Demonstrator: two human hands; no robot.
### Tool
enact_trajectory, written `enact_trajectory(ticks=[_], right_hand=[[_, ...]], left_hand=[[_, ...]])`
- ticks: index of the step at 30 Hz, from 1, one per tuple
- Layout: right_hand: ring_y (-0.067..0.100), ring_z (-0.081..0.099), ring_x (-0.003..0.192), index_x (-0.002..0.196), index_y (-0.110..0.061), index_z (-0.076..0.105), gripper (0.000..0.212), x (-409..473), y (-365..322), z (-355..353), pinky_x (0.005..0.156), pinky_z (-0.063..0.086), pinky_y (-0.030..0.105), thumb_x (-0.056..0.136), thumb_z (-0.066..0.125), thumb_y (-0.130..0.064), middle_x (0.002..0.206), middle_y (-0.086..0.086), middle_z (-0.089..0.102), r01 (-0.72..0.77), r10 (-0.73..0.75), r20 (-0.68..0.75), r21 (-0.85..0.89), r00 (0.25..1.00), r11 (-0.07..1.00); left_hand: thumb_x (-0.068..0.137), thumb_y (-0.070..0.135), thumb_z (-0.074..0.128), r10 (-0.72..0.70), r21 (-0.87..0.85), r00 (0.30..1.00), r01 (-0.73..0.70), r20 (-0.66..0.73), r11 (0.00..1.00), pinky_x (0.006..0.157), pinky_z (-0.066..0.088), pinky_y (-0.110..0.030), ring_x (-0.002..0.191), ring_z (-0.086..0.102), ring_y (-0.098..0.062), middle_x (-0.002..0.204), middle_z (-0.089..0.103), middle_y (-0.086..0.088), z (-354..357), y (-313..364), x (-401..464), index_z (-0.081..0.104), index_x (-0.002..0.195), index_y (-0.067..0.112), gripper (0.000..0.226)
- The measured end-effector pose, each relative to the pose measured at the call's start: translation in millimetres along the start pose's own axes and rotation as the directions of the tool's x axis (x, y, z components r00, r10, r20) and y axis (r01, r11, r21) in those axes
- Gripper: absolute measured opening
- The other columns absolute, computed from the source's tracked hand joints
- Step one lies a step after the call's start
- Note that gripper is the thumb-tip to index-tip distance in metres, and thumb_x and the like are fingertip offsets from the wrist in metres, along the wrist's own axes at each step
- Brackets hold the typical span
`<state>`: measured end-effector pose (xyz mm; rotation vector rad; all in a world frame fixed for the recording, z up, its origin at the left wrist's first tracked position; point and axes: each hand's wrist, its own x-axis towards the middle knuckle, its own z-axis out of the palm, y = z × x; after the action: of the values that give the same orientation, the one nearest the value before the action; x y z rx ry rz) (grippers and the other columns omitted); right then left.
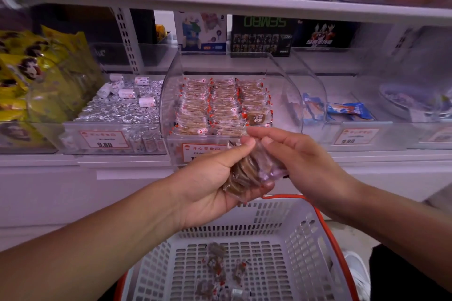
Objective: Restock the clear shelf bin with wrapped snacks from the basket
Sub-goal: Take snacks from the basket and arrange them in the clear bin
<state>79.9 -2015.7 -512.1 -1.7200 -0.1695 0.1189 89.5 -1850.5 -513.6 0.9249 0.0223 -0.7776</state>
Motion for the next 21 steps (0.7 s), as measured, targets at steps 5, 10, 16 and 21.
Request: enact_trajectory(ticks=[5,10,16,21], right_hand=[[0.013,0.064,0.116,0.137,-0.019,0.055,0.04,-2,-6,-4,0.106,0.044,0.033,0.102,0.039,-0.007,0.124,-0.003,0.069,-0.006,0.003,0.025,0.117,1.0,0.993],[0.005,0.066,0.09,0.139,-0.02,0.052,0.041,-7,-8,2,0.085,0.052,0.021,0.099,0.053,-0.011,0.1,-0.003,0.071,0.075,-0.078,0.083,0.03,0.993,0.997],[0.001,0.057,0.12,0.153,-0.037,0.023,0.119,-11,-19,-15,0.092,0.052,0.02,0.058,0.095,-0.029,0.145,-0.018,0.044,0.312,-0.195,0.287,-0.451,0.938,0.836],[0.002,0.055,0.123,0.153,-0.026,0.027,0.124,-9,-12,-2,0.104,0.045,0.024,0.052,0.098,-0.027,0.131,-0.013,0.058,0.369,-0.268,0.266,-0.492,0.926,0.788]], left_hand=[[0.077,0.026,0.072,0.008,-0.091,1.0,-0.008,-0.004,0.996,0.061,0.059,-0.029,0.074,0.07,-0.018,0.094,0.072,-0.014,1,2,2,0.076,0.098,0.005,0.03],[0.08,0.03,0.069,0.013,-0.034,0.999,-0.011,0.048,0.999,0.07,0.059,-0.027,0.085,0.068,-0.017,0.104,0.069,-0.011,1,6,-1,0.065,0.122,0.005,0.049],[0.083,0.023,0.063,0.058,0.043,0.998,-0.059,0.023,0.997,0.098,0.052,-0.045,0.107,0.069,-0.028,0.13,0.061,-0.026,7,7,-4,0.057,0.131,-0.004,0.055],[0.083,0.021,0.064,0.055,0.025,0.997,-0.057,0.053,0.998,0.09,0.058,-0.038,0.102,0.07,-0.029,0.121,0.067,-0.024,12,0,-6,0.063,0.122,-0.002,0.045]])
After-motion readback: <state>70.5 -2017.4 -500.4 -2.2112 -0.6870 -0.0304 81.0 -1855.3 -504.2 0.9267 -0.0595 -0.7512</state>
